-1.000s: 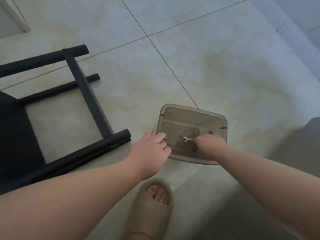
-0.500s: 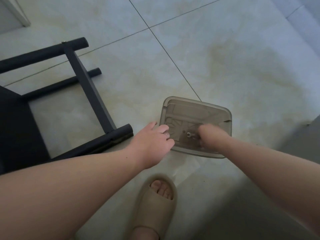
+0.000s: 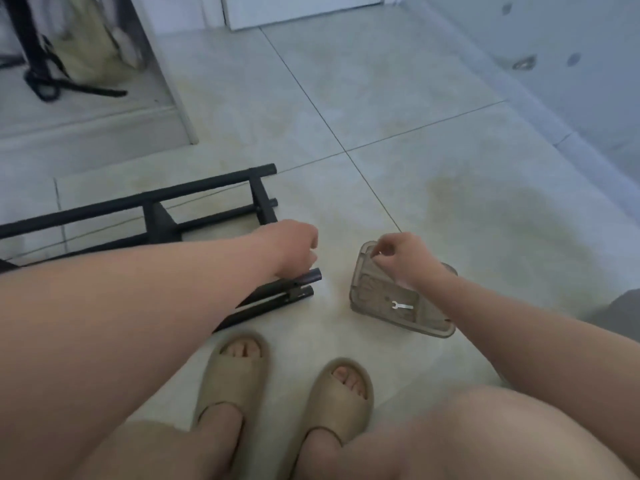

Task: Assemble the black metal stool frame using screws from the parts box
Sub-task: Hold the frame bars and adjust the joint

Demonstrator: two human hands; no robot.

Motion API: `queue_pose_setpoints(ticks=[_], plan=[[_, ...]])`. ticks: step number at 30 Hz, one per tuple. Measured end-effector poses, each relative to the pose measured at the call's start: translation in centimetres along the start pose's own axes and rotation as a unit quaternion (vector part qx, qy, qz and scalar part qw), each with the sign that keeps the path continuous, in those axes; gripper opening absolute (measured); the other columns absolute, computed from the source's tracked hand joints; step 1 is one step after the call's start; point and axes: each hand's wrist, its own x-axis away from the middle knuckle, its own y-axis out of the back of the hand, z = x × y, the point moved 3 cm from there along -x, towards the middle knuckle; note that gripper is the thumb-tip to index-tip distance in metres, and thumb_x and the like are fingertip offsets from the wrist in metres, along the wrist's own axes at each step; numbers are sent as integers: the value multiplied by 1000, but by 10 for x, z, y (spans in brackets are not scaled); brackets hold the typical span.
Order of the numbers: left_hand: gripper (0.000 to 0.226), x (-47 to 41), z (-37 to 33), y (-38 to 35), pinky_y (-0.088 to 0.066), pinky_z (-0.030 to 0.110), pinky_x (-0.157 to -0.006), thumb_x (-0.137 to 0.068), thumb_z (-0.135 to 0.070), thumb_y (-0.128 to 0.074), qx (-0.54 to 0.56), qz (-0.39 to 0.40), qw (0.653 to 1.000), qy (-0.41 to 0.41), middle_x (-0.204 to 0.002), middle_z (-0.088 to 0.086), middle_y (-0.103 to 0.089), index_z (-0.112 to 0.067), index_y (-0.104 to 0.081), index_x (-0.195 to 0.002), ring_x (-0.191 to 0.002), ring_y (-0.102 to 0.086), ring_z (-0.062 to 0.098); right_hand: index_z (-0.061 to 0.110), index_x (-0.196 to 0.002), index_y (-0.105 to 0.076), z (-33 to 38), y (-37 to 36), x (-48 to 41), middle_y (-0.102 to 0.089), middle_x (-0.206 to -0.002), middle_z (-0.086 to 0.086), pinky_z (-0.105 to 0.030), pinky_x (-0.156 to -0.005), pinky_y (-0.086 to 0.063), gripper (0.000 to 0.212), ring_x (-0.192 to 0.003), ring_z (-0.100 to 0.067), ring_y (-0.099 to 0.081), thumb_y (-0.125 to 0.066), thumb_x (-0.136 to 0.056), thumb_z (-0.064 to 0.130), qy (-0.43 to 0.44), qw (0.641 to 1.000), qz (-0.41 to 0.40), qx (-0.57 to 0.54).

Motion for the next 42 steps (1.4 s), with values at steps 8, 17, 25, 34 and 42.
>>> queue_pose_setpoints(ticks=[8,17,25,34,42], plan=[[28,17,68,4,-50,34,-94,-100,-22,-52,158,-27,984,80,-121,6,-68,-9,-70,-117,-111,-62,26,19,-77,-65,52,-35,19,-69,-62,4,-25,-61,-48,15,-59,-11,-61,-70,-86,8,19,994,67,-80],[33,-42,107,-67,-48,41,-100,-102,-42,-49,388,-20,907,162,-121,4,-67,-17,-63,-118,-110,-63,27,13,-83,-70,36,-84,13,-74,-71,-2,-13,-57,-46,16,-62,-8,-65,-68,-87,-2,10,962,92,-257],[52,-64,101,-108,-49,32,-79,-100,-59,-40,440,77,888,108,-107,-4,-75,-18,-71,-110,-90,-72,21,1,-89,-67,18,-115,5,-73,-75,-13,-26,-71,-56,11,-72,-21,-69,-64,-91,-10,52,917,99,-383],[38,-53,96,-112,-59,30,-58,-104,-35,-51,531,96,839,71,-71,1,-75,0,-66,-105,-66,-75,22,-1,-89,-66,14,-134,12,-70,-76,-17,-58,-65,-52,13,-70,-22,-65,-63,-90,-13,51,906,98,-408],[40,-55,92,-117,-51,19,-46,-104,-36,-50,504,70,857,84,-55,0,-68,0,-67,-98,-47,-64,11,5,-88,-68,9,-132,17,-73,-79,-13,-56,-63,-53,16,-72,-19,-68,-65,-89,-10,41,908,80,-410]])
